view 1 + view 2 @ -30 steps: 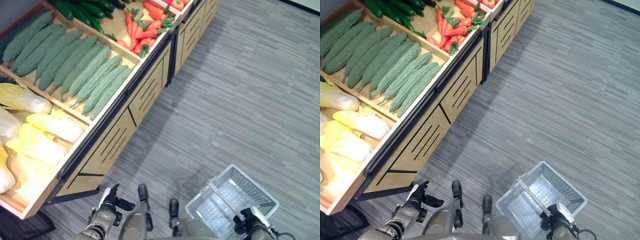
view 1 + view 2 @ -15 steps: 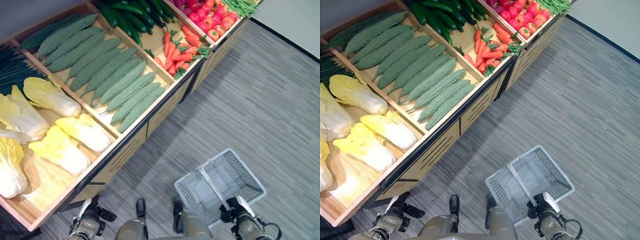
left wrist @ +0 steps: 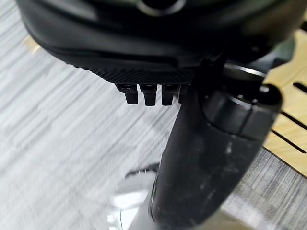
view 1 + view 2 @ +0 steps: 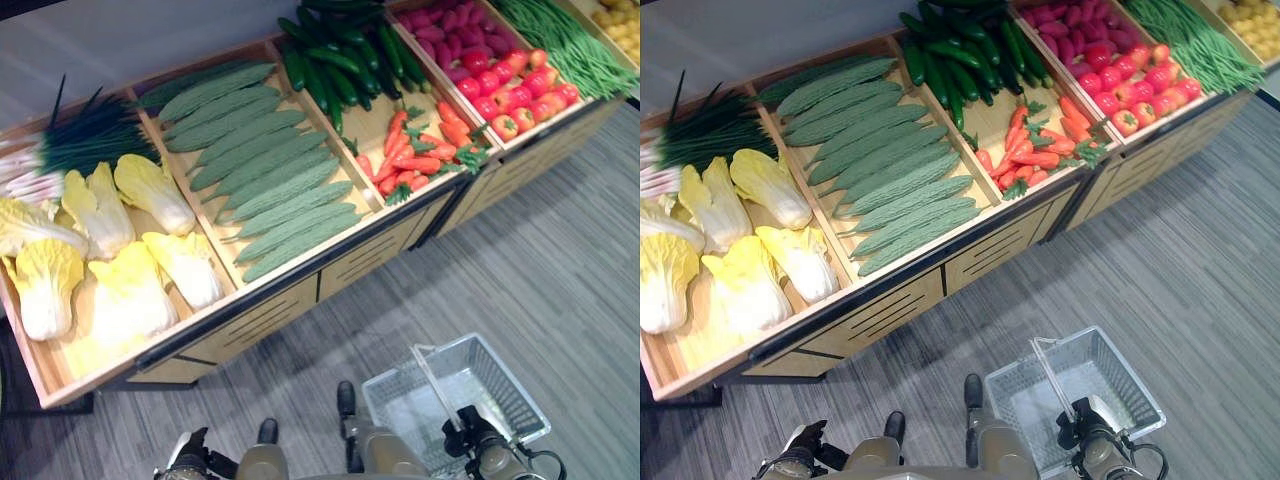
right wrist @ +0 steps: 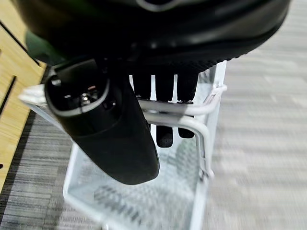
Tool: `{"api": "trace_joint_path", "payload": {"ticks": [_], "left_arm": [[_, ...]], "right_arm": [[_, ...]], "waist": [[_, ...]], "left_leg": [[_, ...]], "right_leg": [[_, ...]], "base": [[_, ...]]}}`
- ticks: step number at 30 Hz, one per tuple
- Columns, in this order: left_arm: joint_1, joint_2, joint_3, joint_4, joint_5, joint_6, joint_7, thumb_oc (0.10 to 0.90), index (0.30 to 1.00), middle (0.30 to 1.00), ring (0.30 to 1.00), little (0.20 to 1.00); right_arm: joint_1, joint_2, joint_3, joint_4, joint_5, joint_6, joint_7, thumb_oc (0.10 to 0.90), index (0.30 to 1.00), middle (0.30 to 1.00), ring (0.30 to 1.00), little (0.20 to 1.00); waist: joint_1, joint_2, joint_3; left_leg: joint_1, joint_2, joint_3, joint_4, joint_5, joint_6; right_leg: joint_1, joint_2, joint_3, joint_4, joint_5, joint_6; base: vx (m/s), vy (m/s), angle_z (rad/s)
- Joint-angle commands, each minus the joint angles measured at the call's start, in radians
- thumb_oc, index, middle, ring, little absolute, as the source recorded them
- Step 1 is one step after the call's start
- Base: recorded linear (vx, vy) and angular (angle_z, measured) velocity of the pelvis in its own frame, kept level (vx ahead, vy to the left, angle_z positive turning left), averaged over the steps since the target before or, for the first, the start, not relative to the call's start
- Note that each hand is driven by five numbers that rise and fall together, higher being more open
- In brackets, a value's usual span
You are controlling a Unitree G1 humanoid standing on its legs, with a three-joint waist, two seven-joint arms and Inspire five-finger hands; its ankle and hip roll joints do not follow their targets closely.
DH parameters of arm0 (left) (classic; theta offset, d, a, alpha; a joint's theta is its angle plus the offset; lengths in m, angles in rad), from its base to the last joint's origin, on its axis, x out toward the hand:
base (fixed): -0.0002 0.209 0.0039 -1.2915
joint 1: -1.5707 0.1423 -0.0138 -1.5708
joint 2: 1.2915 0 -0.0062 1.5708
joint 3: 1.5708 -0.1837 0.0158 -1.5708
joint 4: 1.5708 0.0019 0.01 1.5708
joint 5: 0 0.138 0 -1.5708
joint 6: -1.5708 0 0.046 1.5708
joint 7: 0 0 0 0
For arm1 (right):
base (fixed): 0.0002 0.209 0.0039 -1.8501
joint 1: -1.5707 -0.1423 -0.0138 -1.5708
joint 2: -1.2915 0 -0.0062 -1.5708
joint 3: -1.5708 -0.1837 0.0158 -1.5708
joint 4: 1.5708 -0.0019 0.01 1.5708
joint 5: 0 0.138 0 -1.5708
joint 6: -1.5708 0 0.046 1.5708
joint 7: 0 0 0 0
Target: Get the vegetables into the basket
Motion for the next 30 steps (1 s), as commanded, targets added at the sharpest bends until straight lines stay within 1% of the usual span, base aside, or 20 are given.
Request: {"api": "trace_joint_path", "payload": {"ticks": [1, 3, 4, 5, 6, 8, 12, 15, 16, 17, 21, 22, 23, 25, 26, 27, 28, 30], "left_arm": [[-0.046, 0.009, -0.007, -0.021, -0.009, -0.003, 0.019, 0.9, 1.0, 1.0, 1.0, 1.0], [-0.05, 0.007, -0.014, -0.025, 0.002, 0.003, 0.021, 0.9, 1.0, 1.0, 1.0, 1.0], [-0.053, 0.01, -0.016, -0.029, 0.01, 0.006, 0.028, 0.9, 1.0, 1.0, 1.0, 1.0], [-0.053, 0.012, -0.017, -0.029, 0.013, 0.006, 0.032, 0.9, 1.0, 1.0, 1.0, 1.0], [-0.044, 0.018, -0.005, -0.02, 0.016, 0.011, 0.041, 0.9, 1.0, 1.0, 1.0, 1.0], [-0.044, 0.019, -0.004, -0.015, 0.02, 0.012, 0.042, 0.9, 1.0, 1.0, 1.0, 1.0], [-0.04, 0.027, 0.004, -0.01, 0.028, 0.011, 0.044, 0.9, 1.0, 1.0, 1.0, 1.0], [-0.034, 0.038, 0.026, 0.002, 0.023, 0.012, 0.055, 0.9, 1.0, 1.0, 1.0, 1.0], [-0.034, 0.038, 0.026, 0.002, 0.023, 0.012, 0.055, 0.9, 1.0, 1.0, 1.0, 1.0], [-0.026, 0.043, 0.062, 0.022, 0.0, 0.017, 0.066, 0.9, 1.0, 1.0, 1.0, 1.0], [-0.011, 0.052, 0.164, 0.066, -0.073, 0.021, 0.101, 0.9, 1.0, 1.0, 1.0, 1.0], [-0.011, 0.052, 0.165, 0.066, -0.073, 0.021, 0.101, 0.9, 1.0, 1.0, 1.0, 1.0], [-0.002, 0.059, 0.241, 0.083, -0.142, 0.019, 0.139, 0.9, 1.0, 1.0, 1.0, 1.0], [-0.001, 0.084, 0.336, 0.105, -0.213, 0.012, 0.208, 0.9, 1.0, 1.0, 1.0, 1.0], [0.001, 0.131, 0.454, 0.117, -0.306, -0.006, 0.285, 0.9, 1.0, 1.0, 1.0, 1.0], [-0.004, 0.164, 0.509, 0.13, -0.346, -0.021, 0.324, 0.9, 1.0, 1.0, 1.0, 1.0], [-0.002, 0.23, 0.575, 0.175, -0.387, -0.025, 0.35, 0.9, 1.0, 1.0, 1.0, 1.0], [-0.008, 0.281, 0.604, 0.176, -0.4, -0.032, 0.367, 0.9, 1.0, 1.0, 1.0, 1.0]], "right_arm": [[0.039, -0.076, 0.001, -0.013, 0.009, -0.017, -0.02, 0.4, 0.3, 0.3, 0.3, 0.3], [0.058, -0.078, -0.011, -0.013, 0.01, -0.013, -0.019, 0.4, 0.3, 0.3, 0.3, 0.3], [0.074, -0.063, -0.023, 0.004, 0.018, -0.006, -0.019, 0.4, 0.3, 0.3, 0.3, 0.3], [0.076, -0.061, -0.025, 0.007, 0.02, -0.005, -0.018, 0.4, 0.3, 0.3, 0.3, 0.3], [0.09, -0.048, -0.027, 0.027, 0.014, 0.002, -0.015, 0.4, 0.3, 0.3, 0.3, 0.3], [0.092, -0.043, -0.029, 0.027, 0.012, 0.003, -0.016, 0.4, 0.3, 0.3, 0.3, 0.3], [0.086, -0.028, -0.022, 0.026, 0.008, 0.005, -0.015, 0.4, 0.3, 0.3, 0.3, 0.3], [0.077, -0.013, -0.009, 0.023, -0.001, 0.004, -0.015, 0.4, 0.3, 0.3, 0.3, 0.3], [0.077, -0.013, -0.009, 0.023, -0.001, 0.004, -0.015, 0.4, 0.3, 0.3, 0.3, 0.3], [0.074, -0.008, -0.005, 0.024, -0.005, 0.002, -0.017, 0.4, 0.3, 0.3, 0.3, 0.3], [0.08, 0.0, -0.003, 0.035, -0.014, 0.001, -0.017, 0.4, 0.3, 0.3, 0.3, 0.3], [0.08, 0.0, -0.003, 0.035, -0.014, 0.001, -0.017, 0.4, 0.3, 0.3, 0.3, 0.3], [0.087, 0.002, -0.005, 0.041, -0.023, 0.0, -0.018, 0.4, 0.3, 0.3, 0.3, 0.3], [0.095, 0.004, -0.004, 0.044, -0.033, -0.004, -0.022, 0.4, 0.3, 0.3, 0.3, 0.3], [0.106, 0.006, -0.002, 0.04, -0.037, -0.009, -0.026, 0.4, 0.3, 0.3, 0.3, 0.3], [0.112, 0.003, -0.001, 0.034, -0.038, -0.012, -0.026, 0.4, 0.3, 0.3, 0.3, 0.3], [0.121, -0.009, 0.015, 0.031, -0.04, -0.015, -0.013, 0.4, 0.3, 0.3, 0.3, 0.3], [0.123, -0.016, 0.028, 0.029, -0.045, -0.023, -0.007, 0.4, 0.3, 0.3, 0.3, 0.3]], "waist": [[-0.039, -0.004, 0.021], [-0.068, -0.001, 0.021], [-0.079, 0.013, 0.007], [-0.081, 0.018, 0.002], [-0.078, 0.03, -0.01], [-0.079, 0.031, -0.01], [-0.07, 0.025, -0.008], [-0.057, 0.014, -0.011], [-0.057, 0.014, -0.011], [-0.051, 0.01, -0.018], [-0.042, 0.004, -0.033], [-0.042, 0.004, -0.033], [-0.038, 0.003, -0.041], [-0.037, 0.004, -0.047], [-0.036, 0.004, -0.055], [-0.035, 0.003, -0.062], [-0.041, 0.004, -0.069], [-0.045, 0.007, -0.073]], "left_leg": [[-0.034, -0.017, 0.053, -0.059, 0.033, 0.004], [-0.029, 0.004, 0.213, -0.02, 0.016, 0.002], [-0.017, 0.003, 0.256, -0.037, 0.012, -0.006], [-0.017, 0.0, 0.262, -0.051, 0.022, -0.004], [0.004, -0.012, 0.265, -0.102, 0.033, 0.002], [0.013, -0.018, 0.269, -0.119, 0.037, 0.005], [0.026, -0.037, 0.271, -0.134, 0.035, 0.014], [0.026, -0.051, 0.275, -0.147, 0.033, 0.019], [0.026, -0.051, 0.276, -0.147, 0.033, 0.019], [0.022, -0.054, 0.278, -0.147, 0.03, 0.018], [0.021, -0.055, 0.281, -0.147, 0.028, 0.014], [0.021, -0.055, 0.281, -0.147, 0.028, 0.014], [0.024, -0.054, 0.282, -0.147, 0.028, 0.011], [0.028, -0.053, 0.281, -0.147, 0.027, 0.006], [0.034, -0.051, 0.282, -0.147, 0.026, 0.001], [0.036, -0.049, 0.284, -0.147, 0.025, -0.002], [0.046, -0.044, 0.291, -0.147, 0.023, -0.009], [0.048, -0.042, 0.293, -0.147, 0.023, -0.014]], "right_leg": [[0.005, -0.083, 0.048, 0.132, -0.095, 0.092], [0.005, -0.109, 0.005, 0.136, -0.093, 0.091], [0.014, -0.119, -0.022, 0.122, -0.088, 0.101], [0.017, -0.121, -0.028, 0.119, -0.083, 0.104], [0.028, -0.136, -0.037, 0.117, -0.086, 0.116], [0.034, -0.146, -0.041, 0.117, -0.085, 0.119], [0.043, -0.168, -0.038, 0.11, -0.073, 0.13], [0.047, -0.183, -0.033, 0.08, -0.045, 0.141], [0.047, -0.184, -0.032, 0.08, -0.045, 0.141], [0.052, -0.19, -0.033, 0.057, -0.031, 0.145], [0.063, -0.193, -0.032, 0.028, -0.017, 0.149], [0.064, -0.193, -0.033, 0.027, -0.017, 0.149], [0.073, -0.195, -0.034, 0.015, -0.012, 0.15], [0.085, -0.196, -0.038, 0.002, -0.009, 0.151], [0.096, -0.197, -0.044, -0.007, -0.011, 0.153], [0.099, -0.197, -0.045, -0.009, -0.011, 0.153], [0.11, -0.194, -0.046, -0.016, -0.01, 0.155], [0.116, -0.194, -0.048, -0.025, -0.006, 0.157]], "base": [[-0.06, -0.068, 0.6], [-0.08, -0.017, 0.9], [-0.04, 0.036, 1.18], [0.03, 0.19, 1.08], [0.06, 0.168, 0.55], [0.03, 0.162, 0.18], [0.01, 0.138, 0.0], [-0.02, 0.08, -0.02], [-0.01, 0.073, 0.02], [0.0, 0.036, 0.01], [0.0, 0.012, -0.01], [0.03, 0.01, -0.04], [0.03, 0.007, -0.03], [0.04, 0.003, 0.01], [0.04, -0.004, 0.01], [0.06, -0.01, -0.01], [0.03, -0.007, -0.06], [0.01, 0.001, -0.05]]}}
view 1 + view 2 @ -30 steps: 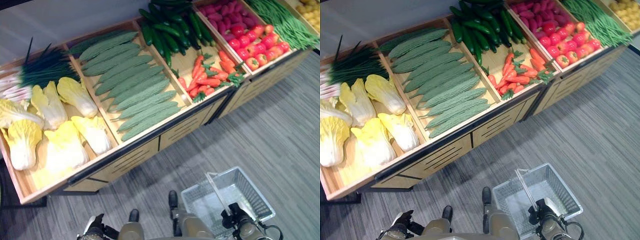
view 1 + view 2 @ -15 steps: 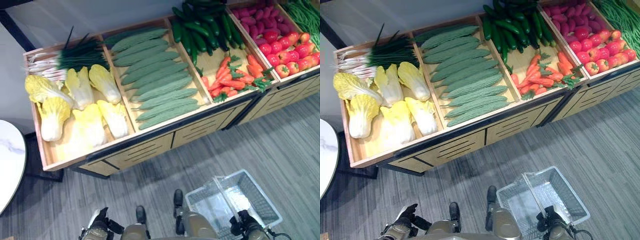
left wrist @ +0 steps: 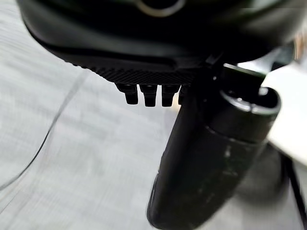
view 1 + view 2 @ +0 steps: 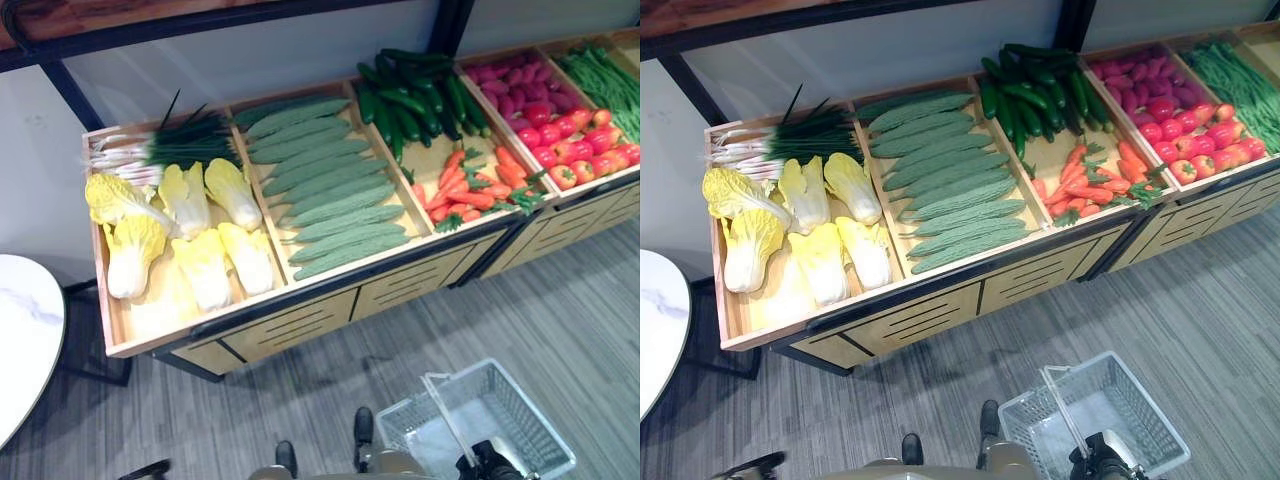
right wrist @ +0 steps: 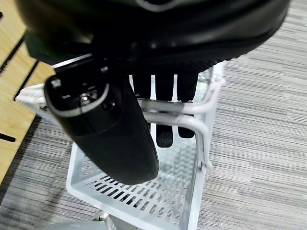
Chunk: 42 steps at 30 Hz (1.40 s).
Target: Get the vegetables into the basket
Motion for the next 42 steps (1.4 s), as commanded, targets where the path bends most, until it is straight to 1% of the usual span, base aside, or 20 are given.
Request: {"api": "trace_joint_path", "payload": {"ticks": [1, 3, 6, 7, 8, 9, 12, 13, 14, 15, 20, 21, 25, 26, 27, 28, 29, 30, 38, 42], "left_arm": [[-0.024, 0.142, 0.007, -0.022, -0.044, -0.058, 0.112, 0.9, 1.0, 1.0, 1.0, 1.0], [-0.043, 0.172, -0.007, -0.073, -0.032, -0.08, 0.147, 0.9, 1.0, 1.0, 1.0, 1.0], [-0.062, 0.184, -0.052, -0.269, 0.032, -0.122, 0.231, 0.9, 1.0, 1.0, 1.0, 1.0], [-0.055, 0.192, -0.065, -0.441, 0.102, -0.138, 0.291, 0.9, 1.0, 1.0, 1.0, 1.0], [-0.043, 0.185, -0.066, -0.542, 0.148, -0.135, 0.324, 0.9, 1.0, 1.0, 1.0, 1.0], [-0.03, 0.176, -0.07, -0.738, 0.235, -0.147, 0.373, 0.9, 1.0, 1.0, 1.0, 1.0], [-0.029, 0.14, -0.049, -0.89, 0.309, -0.132, 0.408, 0.9, 1.0, 1.0, 1.0, 1.0], [-0.031, 0.121, -0.052, -0.99, 0.376, -0.118, 0.411, 0.9, 1.0, 1.0, 1.0, 1.0], [-0.029, 0.118, -0.051, -0.995, 0.379, -0.115, 0.412, 0.9, 1.0, 1.0, 1.0, 1.0], [-0.029, 0.109, -0.064, -1.065, 0.427, -0.102, 0.4, 0.9, 1.0, 1.0, 1.0, 1.0], [-0.018, 0.113, -0.14, -1.13, 0.559, -0.08, 0.347, 0.9, 1.0, 1.0, 1.0, 1.0], [-0.02, 0.117, -0.172, -1.13, 0.586, -0.074, 0.32, 0.9, 1.0, 1.0, 1.0, 1.0], [-0.021, 0.107, -0.228, -1.189, 0.593, -0.093, 0.249, 0.9, 1.0, 1.0, 1.0, 1.0], [-0.02, 0.085, -0.259, -1.227, 0.564, -0.118, 0.198, 0.9, 1.0, 1.0, 1.0, 1.0], [-0.019, 0.084, -0.259, -1.229, 0.562, -0.118, 0.196, 0.9, 1.0, 1.0, 1.0, 1.0], [-0.029, 0.054, -0.287, -1.26, 0.5, -0.14, 0.159, 0.9, 1.0, 1.0, 1.0, 1.0], [-0.03, 0.054, -0.288, -1.259, 0.499, -0.14, 0.158, 0.9, 1.0, 1.0, 1.0, 1.0], [-0.036, 0.038, -0.301, -1.262, 0.442, -0.158, 0.134, 0.9, 1.0, 1.0, 1.0, 1.0], [-0.047, -0.025, -0.33, -1.273, 0.313, -0.188, 0.076, 0.9, 1.0, 1.0, 1.0, 1.0], [-0.046, -0.056, -0.324, -1.259, 0.275, -0.189, 0.089, 0.9, 1.0, 1.0, 1.0, 1.0]], "right_arm": [[-0.005, -0.028, 0.039, 0.001, -0.033, -0.028, -0.007, 0.4, 0.3, 0.3, 0.3, 0.3], [-0.004, -0.033, 0.044, -0.006, -0.04, -0.034, -0.016, 0.4, 0.3, 0.3, 0.3, 0.3], [0.0, -0.034, 0.036, -0.007, -0.049, -0.042, -0.032, 0.4, 0.3, 0.3, 0.3, 0.3], [0.013, -0.033, 0.025, -0.013, -0.053, -0.049, -0.039, 0.4, 0.3, 0.3, 0.3, 0.3], [0.018, -0.031, 0.018, -0.012, -0.055, -0.05, -0.044, 0.4, 0.3, 0.3, 0.3, 0.3], [0.03, -0.023, -0.004, -0.007, -0.059, -0.052, -0.049, 0.4, 0.3, 0.3, 0.3, 0.3], [0.037, -0.019, -0.023, -0.004, -0.061, -0.049, -0.051, 0.4, 0.3, 0.3, 0.3, 0.3], [0.041, -0.019, -0.033, -0.001, -0.066, -0.045, -0.048, 0.4, 0.3, 0.3, 0.3, 0.3], [0.042, -0.019, -0.033, -0.001, -0.066, -0.045, -0.048, 0.4, 0.3, 0.3, 0.3, 0.3], [0.043, -0.021, -0.032, -0.01, -0.072, -0.045, -0.044, 0.4, 0.3, 0.3, 0.3, 0.3], [0.037, -0.029, -0.034, -0.011, -0.083, -0.049, -0.044, 0.4, 0.3, 0.3, 0.3, 0.3], [0.032, -0.03, -0.035, -0.007, -0.084, -0.048, -0.046, 0.4, 0.3, 0.3, 0.3, 0.3], [0.028, -0.033, -0.038, -0.008, -0.084, -0.044, -0.044, 0.4, 0.3, 0.3, 0.3, 0.3], [0.023, -0.037, -0.037, -0.012, -0.083, -0.043, -0.043, 0.4, 0.3, 0.3, 0.3, 0.3], [0.023, -0.038, -0.038, -0.012, -0.083, -0.043, -0.043, 0.4, 0.3, 0.3, 0.3, 0.3], [0.02, -0.04, -0.034, -0.017, -0.082, -0.038, -0.037, 0.4, 0.3, 0.3, 0.3, 0.3], [0.02, -0.04, -0.035, -0.017, -0.082, -0.038, -0.037, 0.4, 0.3, 0.3, 0.3, 0.3], [0.013, -0.041, -0.034, -0.023, -0.079, -0.034, -0.034, 0.4, 0.3, 0.3, 0.3, 0.3], [0.007, -0.041, -0.023, -0.04, -0.086, -0.028, -0.026, 0.4, 0.3, 0.3, 0.3, 0.3], [0.011, -0.036, -0.025, -0.028, -0.09, -0.022, -0.027, 0.4, 0.3, 0.3, 0.3, 0.3]], "waist": [[0.001, -0.041, 0.032], [-0.002, -0.038, 0.028], [0.0, -0.035, 0.025], [-0.001, -0.036, 0.022], [-0.001, -0.036, 0.02], [0.002, -0.043, 0.019], [-0.001, -0.049, 0.019], [-0.005, -0.052, 0.019], [-0.004, -0.052, 0.02], [-0.006, -0.053, 0.019], [-0.014, -0.052, 0.019], [-0.014, -0.051, 0.019], [-0.022, -0.05, 0.021], [-0.025, -0.051, 0.024], [-0.024, -0.05, 0.024], [-0.028, -0.05, 0.026], [-0.027, -0.049, 0.026], [-0.029, -0.049, 0.029], [-0.036, -0.052, 0.032], [-0.036, -0.053, 0.033]], "left_leg": [[-0.035, 0.019, -0.016, -0.011, 0.037, -0.072], [-0.035, 0.019, -0.016, -0.011, 0.039, -0.075], [-0.036, 0.017, -0.023, -0.011, 0.04, -0.075], [-0.037, 0.015, -0.028, -0.011, 0.04, -0.076], [-0.038, 0.014, -0.031, -0.011, 0.039, -0.075], [-0.04, 0.013, -0.036, -0.011, 0.039, -0.074], [-0.041, 0.014, -0.039, -0.011, 0.037, -0.073], [-0.038, 0.013, -0.035, -0.011, 0.035, -0.072], [-0.037, 0.013, -0.035, -0.011, 0.035, -0.072], [-0.035, 0.014, -0.033, -0.011, 0.033, -0.071], [-0.029, 0.015, -0.019, -0.011, 0.029, -0.07], [-0.028, 0.015, -0.017, -0.011, 0.028, -0.07], [-0.027, 0.017, -0.015, -0.011, 0.028, -0.069], [-0.029, 0.017, -0.015, -0.011, 0.028, -0.069], [-0.029, 0.017, -0.015, -0.011, 0.028, -0.069], [-0.031, 0.018, -0.014, -0.011, 0.029, -0.068], [-0.031, 0.018, -0.014, -0.011, 0.029, -0.068], [-0.032, 0.019, -0.012, -0.011, 0.031, -0.068], [-0.029, 0.025, -0.004, -0.011, 0.031, -0.068], [-0.028, 0.029, -0.002, -0.011, 0.031, -0.069]], "right_leg": [[0.058, -0.113, 0.069, 0.033, -0.033, 0.118], [0.061, -0.111, 0.068, 0.03, -0.032, 0.12], [0.063, -0.113, 0.061, 0.028, -0.031, 0.124], [0.063, -0.115, 0.058, 0.028, -0.03, 0.126], [0.063, -0.116, 0.057, 0.027, -0.03, 0.127], [0.065, -0.117, 0.053, 0.025, -0.03, 0.128], [0.065, -0.118, 0.051, 0.024, -0.03, 0.128], [0.068, -0.119, 0.057, 0.023, -0.029, 0.128], [0.068, -0.119, 0.057, 0.022, -0.028, 0.128], [0.067, -0.119, 0.061, 0.022, -0.027, 0.128], [0.068, -0.116, 0.073, 0.016, -0.023, 0.128], [0.069, -0.117, 0.073, 0.014, -0.022, 0.129], [0.07, -0.118, 0.073, 0.012, -0.022, 0.129], [0.069, -0.118, 0.074, 0.012, -0.021, 0.128], [0.069, -0.118, 0.074, 0.012, -0.021, 0.128], [0.067, -0.117, 0.075, 0.012, -0.02, 0.127], [0.067, -0.116, 0.075, 0.012, -0.02, 0.127], [0.065, -0.117, 0.077, 0.01, -0.018, 0.127], [0.059, -0.111, 0.089, 0.01, -0.015, 0.124], [0.059, -0.109, 0.089, 0.01, -0.017, 0.122]], "base": [[0.0, 0.0, 0.0], [0.0, 0.0, 0.0], [0.0, 0.0, 0.0], [-0.01, -0.01, 0.06], [-0.01, -0.025, 0.11], [-0.01, -0.025, 0.09], [0.0, -0.009, 0.02], [0.0, 0.0, 0.0], [-0.01, -0.014, -0.09], [-0.01, -0.006, -0.09], [0.0, 0.001, -0.03], [0.0, 0.002, -0.04], [0.0, 0.0, 0.0], [0.0, 0.0, 0.0], [0.0, 0.0, 0.0], [0.0, 0.0, 0.0], [0.0, 0.0, 0.0], [-0.01, -0.001, -0.04], [0.0, -0.003, -0.07], [0.0, 0.0, 0.0]]}}
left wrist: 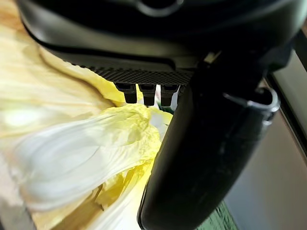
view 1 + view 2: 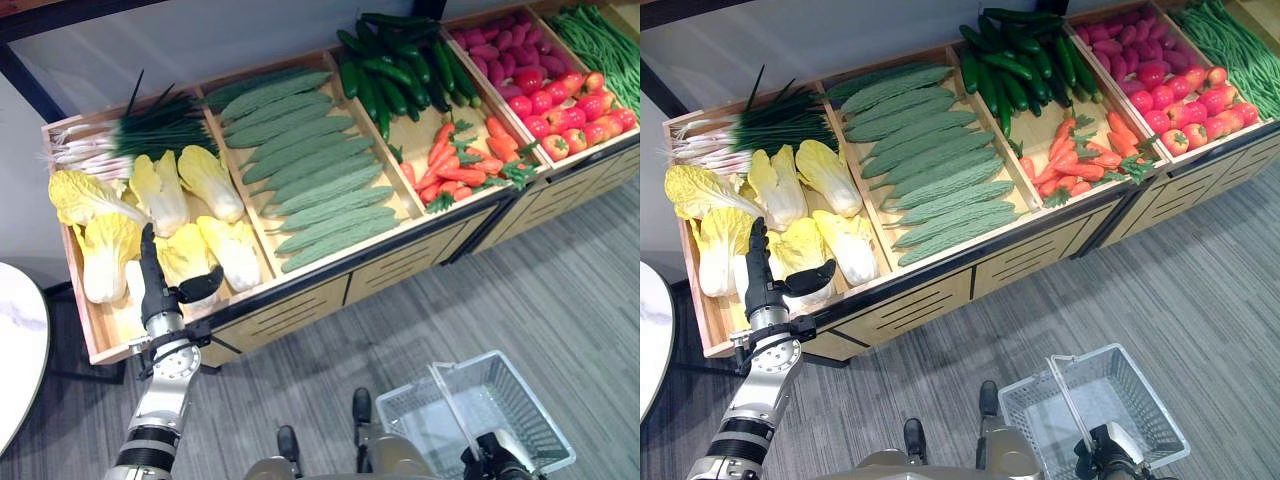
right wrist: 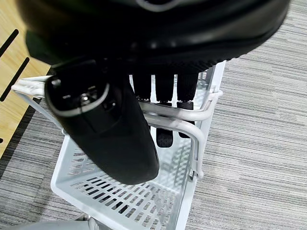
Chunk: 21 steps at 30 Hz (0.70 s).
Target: Get the vegetables into the basket
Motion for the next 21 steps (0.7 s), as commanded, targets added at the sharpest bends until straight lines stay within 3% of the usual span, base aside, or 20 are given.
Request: {"api": "trace_joint_path", "payload": {"ticks": [1, 13, 21], "left_arm": [[-0.067, 0.056, 0.055, -0.021, -0.025, -0.108, 0.032, 0.9, 1.0, 1.0, 1.0, 1.0], [-0.048, 0.047, 0.028, 0.076, 0.025, -0.041, 0.032, 0.9, 1.0, 1.0, 1.0, 1.0], [-0.096, 0.033, 0.014, 0.202, -0.071, -0.014, 0.007, 0.9, 1.0, 1.0, 1.0, 1.0]], "right_arm": [[-0.003, -0.017, 0.052, 0.03, -0.02, -0.005, -0.012, 0.4, 0.3, 0.3, 0.3, 0.3], [0.007, -0.007, 0.051, 0.035, -0.01, -0.002, -0.02, 0.4, 0.3, 0.3, 0.3, 0.3], [0.004, -0.016, 0.066, 0.032, -0.024, 0.016, -0.013, 0.4, 0.3, 0.3, 0.3, 0.3]], "waist": [[-0.008, -0.056, -0.058], [-0.007, -0.061, -0.046], [-0.019, -0.069, -0.041]], "left_leg": [[-0.045, 0.032, -0.03, -0.001, 0.02, -0.057], [-0.05, 0.04, -0.026, -0.001, 0.024, -0.059], [-0.063, 0.046, -0.016, -0.001, 0.03, -0.061]], "right_leg": [[0.059, -0.112, 0.061, 0.012, -0.029, 0.108], [0.051, -0.101, 0.063, 0.012, -0.032, 0.105], [0.032, -0.091, 0.072, 0.014, -0.028, 0.103]], "base": [[0.0, 0.0, 0.0], [0.0, 0.0, 0.0], [0.0, 0.002, -0.01]]}}
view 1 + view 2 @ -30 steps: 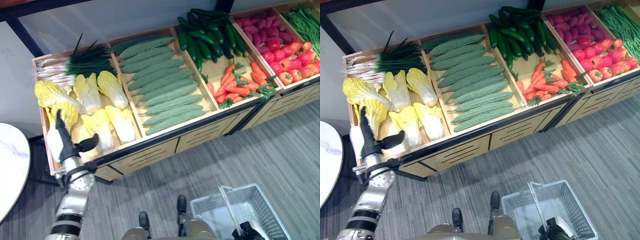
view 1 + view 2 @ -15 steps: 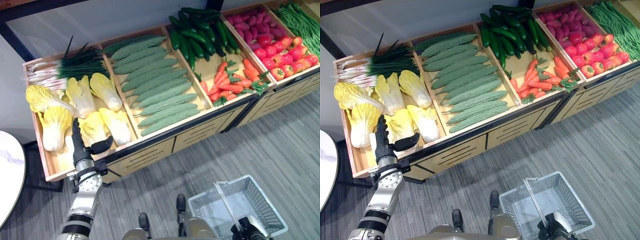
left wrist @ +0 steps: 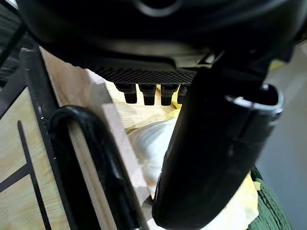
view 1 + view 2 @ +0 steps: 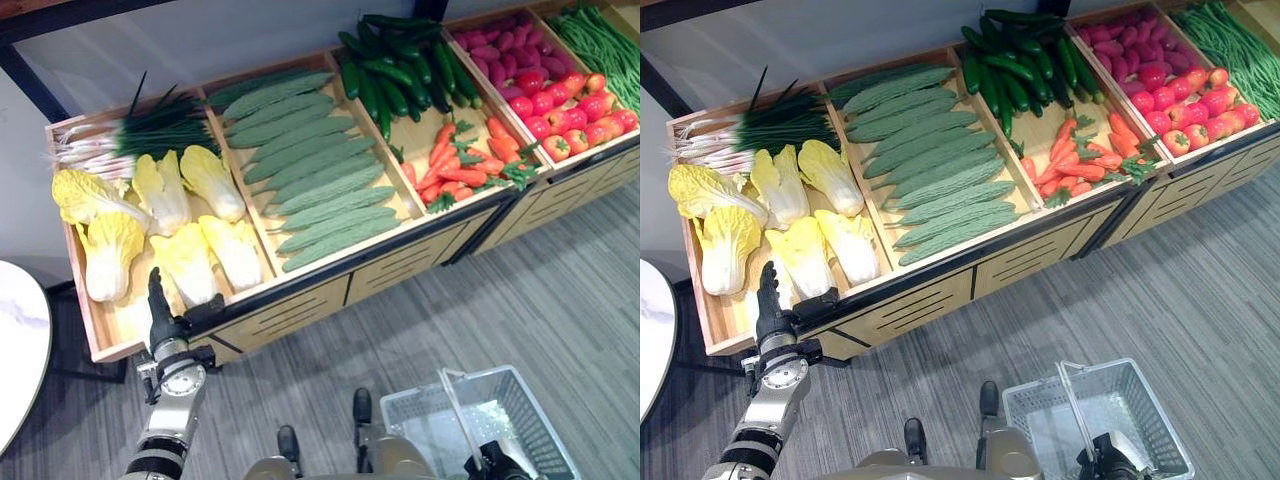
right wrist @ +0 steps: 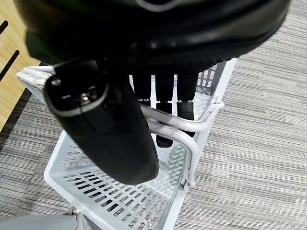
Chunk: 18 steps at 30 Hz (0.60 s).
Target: Get the vegetables into the basket
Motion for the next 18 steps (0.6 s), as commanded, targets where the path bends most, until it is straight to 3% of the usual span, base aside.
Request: {"api": "trace_joint_path", "payload": {"ticks": [1, 8, 15, 16, 17, 18], "left_arm": [[-0.121, 0.063, 0.018, 0.034, -0.026, -0.032, -0.002, 0.9, 1.0, 1.0, 1.0, 1.0], [-0.185, 0.064, 0.01, 0.089, -0.047, -0.001, 0.005, 0.9, 1.0, 1.0, 1.0, 1.0], [-0.216, 0.079, -0.022, 0.155, -0.05, 0.044, -0.059, 0.9, 1.0, 1.0, 1.0, 1.0], [-0.221, 0.087, -0.039, 0.174, -0.035, 0.064, -0.09, 0.722, 0.75, 0.75, 0.75, 0.75], [-0.225, 0.089, -0.045, 0.196, -0.027, 0.078, -0.101, 0.4, 0.3, 0.3, 0.3, 0.3], [-0.229, 0.093, -0.052, 0.211, -0.013, 0.087, -0.106, 0.4, 0.3, 0.3, 0.3, 0.3]], "right_arm": [[-0.005, -0.017, 0.067, 0.011, -0.018, 0.007, -0.013, 0.4, 0.3, 0.3, 0.3, 0.3], [-0.019, -0.015, 0.096, -0.006, -0.025, 0.013, 0.0, 0.4, 0.3, 0.3, 0.3, 0.3], [-0.039, -0.025, 0.107, -0.018, -0.025, 0.022, 0.007, 0.4, 0.3, 0.3, 0.3, 0.3], [-0.048, -0.026, 0.11, -0.023, -0.024, 0.024, 0.013, 0.4, 0.3, 0.3, 0.3, 0.3], [-0.053, -0.027, 0.112, -0.026, -0.024, 0.026, 0.015, 0.4, 0.3, 0.3, 0.3, 0.3], [-0.059, -0.028, 0.116, -0.029, -0.025, 0.027, 0.018, 0.4, 0.3, 0.3, 0.3, 0.3]], "waist": [[-0.021, -0.067, -0.036], [-0.031, -0.073, -0.03], [-0.037, -0.07, -0.021], [-0.037, -0.068, -0.02], [-0.039, -0.067, -0.018], [-0.04, -0.067, -0.018]], "left_leg": [[-0.062, 0.047, -0.021, -0.002, 0.032, -0.062], [-0.076, 0.051, -0.011, -0.002, 0.035, -0.063], [-0.087, 0.054, -0.005, -0.002, 0.04, -0.064], [-0.09, 0.055, -0.004, -0.002, 0.041, -0.065], [-0.09, 0.056, -0.002, -0.002, 0.042, -0.065], [-0.092, 0.057, -0.001, -0.002, 0.042, -0.065]], "right_leg": [[0.034, -0.091, 0.068, 0.014, -0.03, 0.104], [0.011, -0.086, 0.077, 0.015, -0.023, 0.102], [-0.006, -0.083, 0.084, 0.018, -0.018, 0.102], [-0.01, -0.08, 0.086, 0.019, -0.018, 0.101], [-0.013, -0.08, 0.087, 0.019, -0.017, 0.101], [-0.016, -0.079, 0.089, 0.02, -0.017, 0.1]], "base": [[0.0, 0.009, -0.09], [-0.01, 0.006, -0.05], [0.0, 0.005, -0.02], [0.0, 0.0, 0.0], [0.0, 0.0, 0.0], [-0.01, 0.018, -0.03]]}}
